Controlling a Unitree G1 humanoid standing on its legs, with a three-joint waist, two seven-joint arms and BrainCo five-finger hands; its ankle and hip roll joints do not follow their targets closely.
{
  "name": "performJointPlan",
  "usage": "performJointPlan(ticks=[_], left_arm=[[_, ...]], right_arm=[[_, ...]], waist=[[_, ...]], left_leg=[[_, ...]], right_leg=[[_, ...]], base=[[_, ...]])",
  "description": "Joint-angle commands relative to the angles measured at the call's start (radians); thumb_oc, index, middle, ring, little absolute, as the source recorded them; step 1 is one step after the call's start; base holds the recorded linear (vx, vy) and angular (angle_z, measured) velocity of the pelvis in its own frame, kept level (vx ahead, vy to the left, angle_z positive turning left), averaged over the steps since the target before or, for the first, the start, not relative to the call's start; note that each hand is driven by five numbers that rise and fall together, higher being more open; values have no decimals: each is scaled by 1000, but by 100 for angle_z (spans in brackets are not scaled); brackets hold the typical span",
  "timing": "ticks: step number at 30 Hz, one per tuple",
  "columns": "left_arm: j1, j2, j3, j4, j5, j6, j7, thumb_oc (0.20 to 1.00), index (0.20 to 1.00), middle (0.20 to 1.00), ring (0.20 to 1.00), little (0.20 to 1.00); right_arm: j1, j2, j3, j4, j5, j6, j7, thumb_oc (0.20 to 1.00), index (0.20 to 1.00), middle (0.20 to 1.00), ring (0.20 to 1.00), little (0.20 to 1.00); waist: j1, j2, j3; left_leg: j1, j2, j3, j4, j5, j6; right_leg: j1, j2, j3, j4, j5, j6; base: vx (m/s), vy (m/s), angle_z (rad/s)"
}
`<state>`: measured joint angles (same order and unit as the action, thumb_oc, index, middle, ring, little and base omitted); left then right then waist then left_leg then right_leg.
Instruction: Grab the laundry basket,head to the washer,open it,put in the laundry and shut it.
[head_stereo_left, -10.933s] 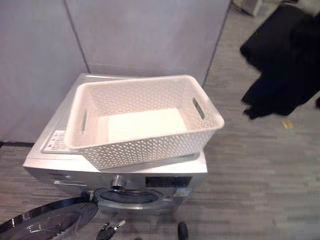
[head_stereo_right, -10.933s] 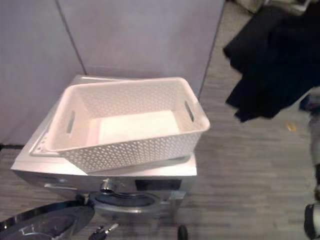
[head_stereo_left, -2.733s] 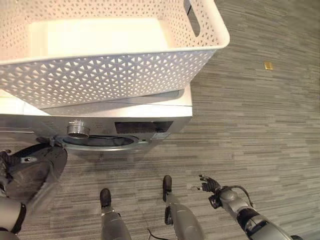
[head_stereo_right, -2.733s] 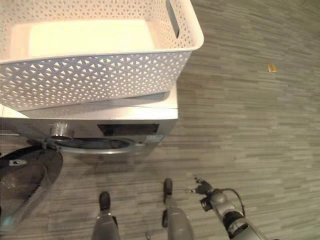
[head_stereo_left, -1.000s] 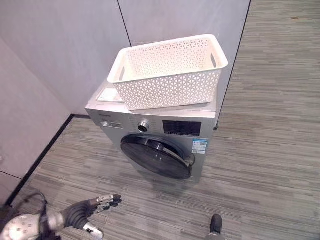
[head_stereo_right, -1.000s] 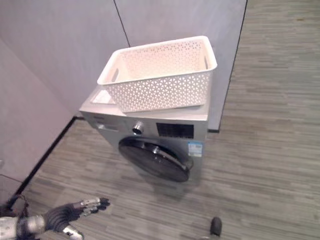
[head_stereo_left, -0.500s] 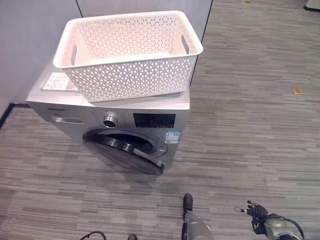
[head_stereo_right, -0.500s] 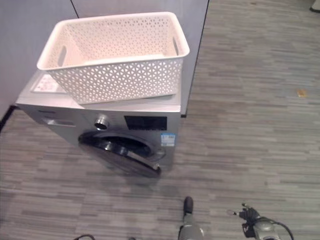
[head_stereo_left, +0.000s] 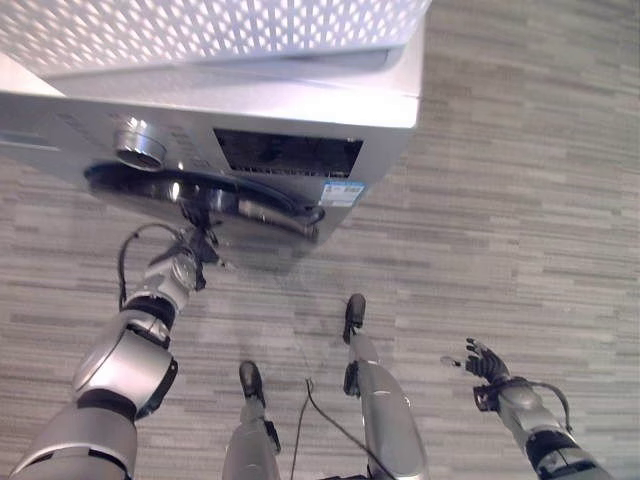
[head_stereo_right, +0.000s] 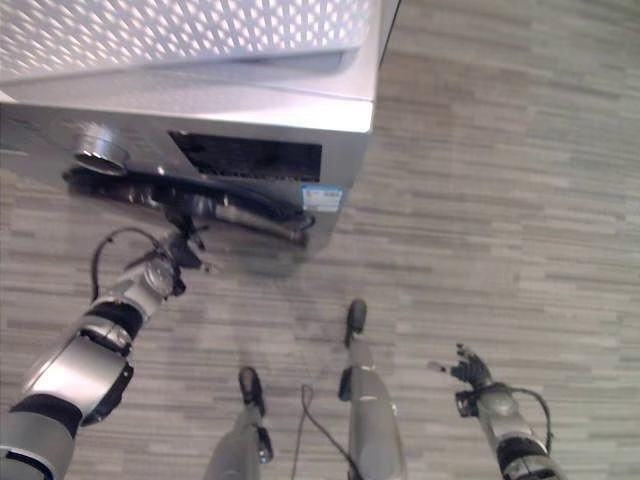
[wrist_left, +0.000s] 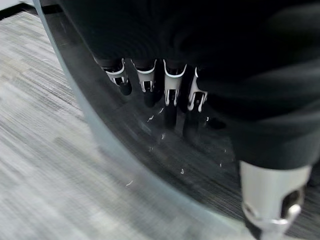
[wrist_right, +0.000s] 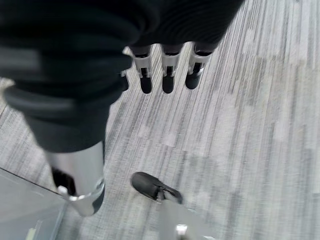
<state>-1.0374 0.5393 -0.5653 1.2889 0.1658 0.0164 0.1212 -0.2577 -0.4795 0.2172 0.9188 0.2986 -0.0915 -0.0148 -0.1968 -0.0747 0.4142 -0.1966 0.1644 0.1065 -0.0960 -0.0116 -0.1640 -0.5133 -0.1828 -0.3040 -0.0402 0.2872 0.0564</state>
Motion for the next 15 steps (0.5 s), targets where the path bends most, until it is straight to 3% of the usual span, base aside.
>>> performJointPlan(ticks=[1,2,3,4,9,10,12,13,15], left_arm=[[-235,56,57,-7,-190,-104,153,1000,1000,1000,1000,1000],[-222,59,103,-27,-278,-121,161,1000,1000,1000,1000,1000],[-221,59,103,-27,-278,-121,161,1000,1000,1000,1000,1000],[-198,39,171,-68,-422,-154,169,1000,1000,1000,1000,1000],[-7,-1,248,-178,-496,-231,187,1000,1000,1000,1000,1000],[68,-21,268,-202,-494,-251,191,1000,1000,1000,1000,1000],[440,-94,354,-336,-489,-314,159,1000,1000,1000,1000,1000],[442,-95,354,-337,-488,-314,159,1000,1000,1000,1000,1000],[627,-149,398,-361,-504,-337,108,1000,1000,1000,1000,1000]], right_arm=[[36,13,21,-22,84,-61,-35,1000,1000,1000,1000,1000],[32,19,26,-13,92,-63,-43,1000,1000,1000,1000,1000],[32,19,26,-13,92,-63,-43,1000,1000,1000,1000,1000],[27,30,36,7,101,-66,-53,1000,1000,1000,1000,1000],[53,11,48,8,101,-77,-50,1000,1000,1000,1000,1000],[68,10,41,6,102,-80,-48,1000,1000,1000,1000,1000],[129,21,-9,47,58,-71,-38,1000,1000,1000,1000,1000],[131,21,-8,46,58,-71,-38,1000,1000,1000,1000,1000],[150,35,-40,119,23,-60,-32,1000,1000,1000,1000,1000]], waist=[[-31,-21,-55],[-32,-14,-57],[-32,-14,-58],[-34,-4,-66],[-31,7,-117],[-25,12,-130],[15,31,-193],[15,32,-193],[49,43,-225]], left_leg=[[13,33,-36,9,0,19],[7,34,-38,9,-2,19],[7,34,-38,9,-2,19],[6,34,-40,9,-8,18],[59,27,-15,9,-36,25],[76,25,-8,9,-44,27],[152,12,19,9,-75,31],[153,13,19,9,-76,31],[196,7,19,9,-84,35]], right_leg=[[-118,-60,80,212,-133,142],[-128,-61,79,224,-137,143],[-128,-61,79,224,-137,143],[-136,-61,82,240,-146,141],[-128,-59,99,262,-155,135],[-118,-58,103,257,-154,134],[-10,-47,114,174,-138,135],[-8,-46,113,172,-138,135],[61,-36,121,120,-134,131]], base=[[23,-24,13],[13,-13,10],[51,-22,9],[63,11,2],[59,38,-6],[104,81,-12],[161,88,-30],[148,40,-40],[115,13,-25]])
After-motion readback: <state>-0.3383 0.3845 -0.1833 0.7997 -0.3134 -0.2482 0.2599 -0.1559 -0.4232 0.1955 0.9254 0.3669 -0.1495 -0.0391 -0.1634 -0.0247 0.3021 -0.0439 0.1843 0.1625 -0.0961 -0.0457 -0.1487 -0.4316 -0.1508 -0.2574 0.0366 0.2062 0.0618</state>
